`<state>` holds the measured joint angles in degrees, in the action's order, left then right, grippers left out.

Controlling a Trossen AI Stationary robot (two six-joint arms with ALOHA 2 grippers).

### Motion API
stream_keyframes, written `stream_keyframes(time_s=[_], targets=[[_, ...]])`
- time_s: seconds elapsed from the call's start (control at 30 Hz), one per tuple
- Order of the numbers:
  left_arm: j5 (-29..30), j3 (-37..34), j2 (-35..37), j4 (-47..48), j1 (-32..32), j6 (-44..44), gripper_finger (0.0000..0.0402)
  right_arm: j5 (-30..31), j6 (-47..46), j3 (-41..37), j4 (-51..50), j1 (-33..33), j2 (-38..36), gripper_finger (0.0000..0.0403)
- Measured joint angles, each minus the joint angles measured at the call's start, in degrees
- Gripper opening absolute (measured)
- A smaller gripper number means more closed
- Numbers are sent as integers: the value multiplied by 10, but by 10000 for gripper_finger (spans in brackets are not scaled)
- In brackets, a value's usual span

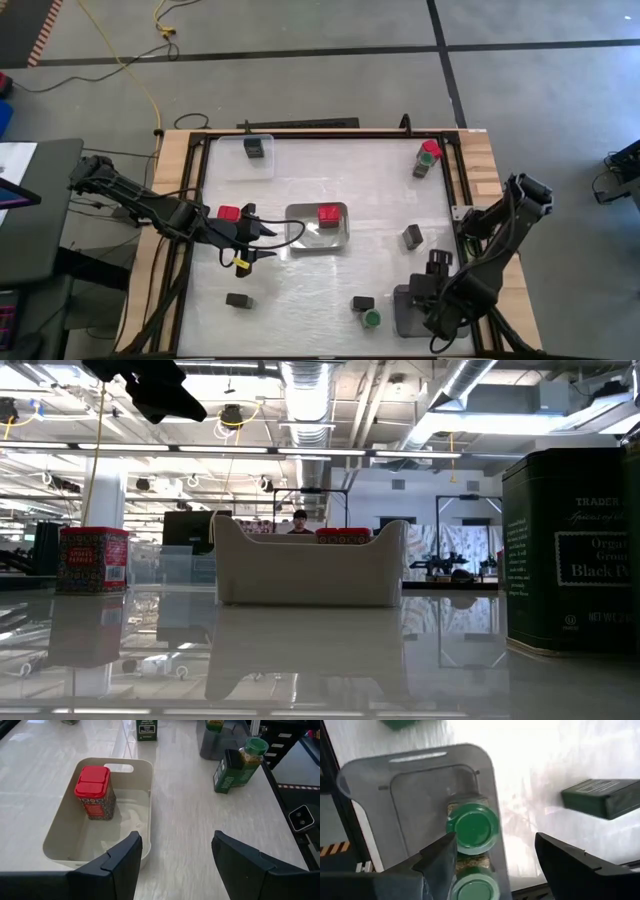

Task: Sort spices by type
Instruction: Put the bottom left black seasoning can into the transparent bin

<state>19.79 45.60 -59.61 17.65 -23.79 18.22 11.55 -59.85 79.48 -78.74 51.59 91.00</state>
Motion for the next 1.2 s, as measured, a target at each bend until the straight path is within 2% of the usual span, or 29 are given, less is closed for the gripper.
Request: stream_keyframes(time_s=[0.27,0.37,0.53,0.63,0.9,1.0,1.2], targets=[[0,0,0,-2,0,4,229,18,-39,54,0,0,-21,293],[-1,0,0,-5,0,26,229,96,-90,64,12,0,-38,293],[-1,0,0,-9,0,29,229,293,-186,65,80,-9,-53,293],[-2,0,0,-11,0,56,229,351,-184,65,97,-23,-52,293],[-5,0,0,-8,0,62,229,354,-134,64,111,-96,-27,293],[-4,19,0,34,-9,61,229,341,-90,64,119,-127,-12,293],[30,86,-6,129,-70,89,229,333,-109,64,185,-170,9,292]])
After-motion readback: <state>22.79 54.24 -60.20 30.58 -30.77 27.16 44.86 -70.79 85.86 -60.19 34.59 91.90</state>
